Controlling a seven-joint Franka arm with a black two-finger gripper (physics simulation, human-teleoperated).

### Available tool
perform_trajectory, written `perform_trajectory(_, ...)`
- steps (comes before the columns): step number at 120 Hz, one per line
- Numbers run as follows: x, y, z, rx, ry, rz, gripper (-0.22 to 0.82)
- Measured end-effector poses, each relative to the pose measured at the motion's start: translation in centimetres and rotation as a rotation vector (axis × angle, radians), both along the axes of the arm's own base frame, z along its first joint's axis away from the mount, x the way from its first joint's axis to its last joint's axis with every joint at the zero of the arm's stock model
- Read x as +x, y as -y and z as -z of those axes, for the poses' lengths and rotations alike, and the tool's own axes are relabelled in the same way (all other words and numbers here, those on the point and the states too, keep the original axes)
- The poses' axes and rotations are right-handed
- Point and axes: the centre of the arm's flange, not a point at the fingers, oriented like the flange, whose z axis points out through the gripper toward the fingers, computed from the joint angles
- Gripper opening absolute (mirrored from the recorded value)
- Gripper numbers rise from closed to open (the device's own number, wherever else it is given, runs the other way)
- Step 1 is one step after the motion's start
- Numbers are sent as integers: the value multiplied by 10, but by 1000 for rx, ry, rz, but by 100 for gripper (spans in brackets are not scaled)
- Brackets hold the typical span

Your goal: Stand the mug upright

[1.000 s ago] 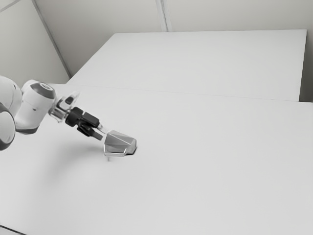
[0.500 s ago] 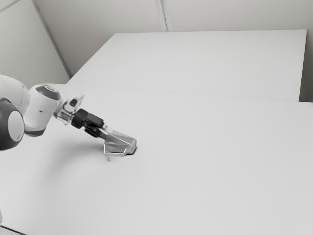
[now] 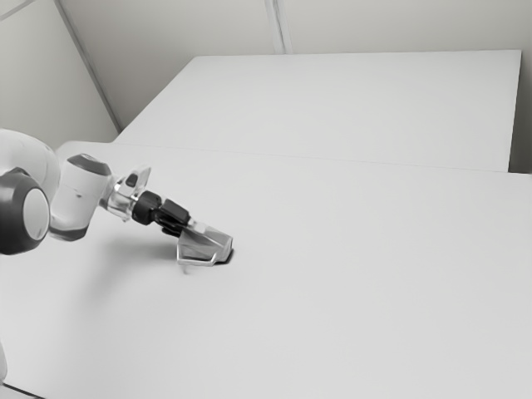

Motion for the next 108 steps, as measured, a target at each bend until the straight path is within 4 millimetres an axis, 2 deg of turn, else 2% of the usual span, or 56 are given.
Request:
perform_trajectory(11,0,0,1,-6,0,3,1)
perform_trajectory(26,0,-1,-3,-9,10,7,-9)
perform_trajectory(66,0,0,-9,-10,25,15,-16)
perform_trajectory(92,-3,12,-48,31,82,60,-17)
perform_trajectory(108,-3,36,-74,183,110,165,-17)
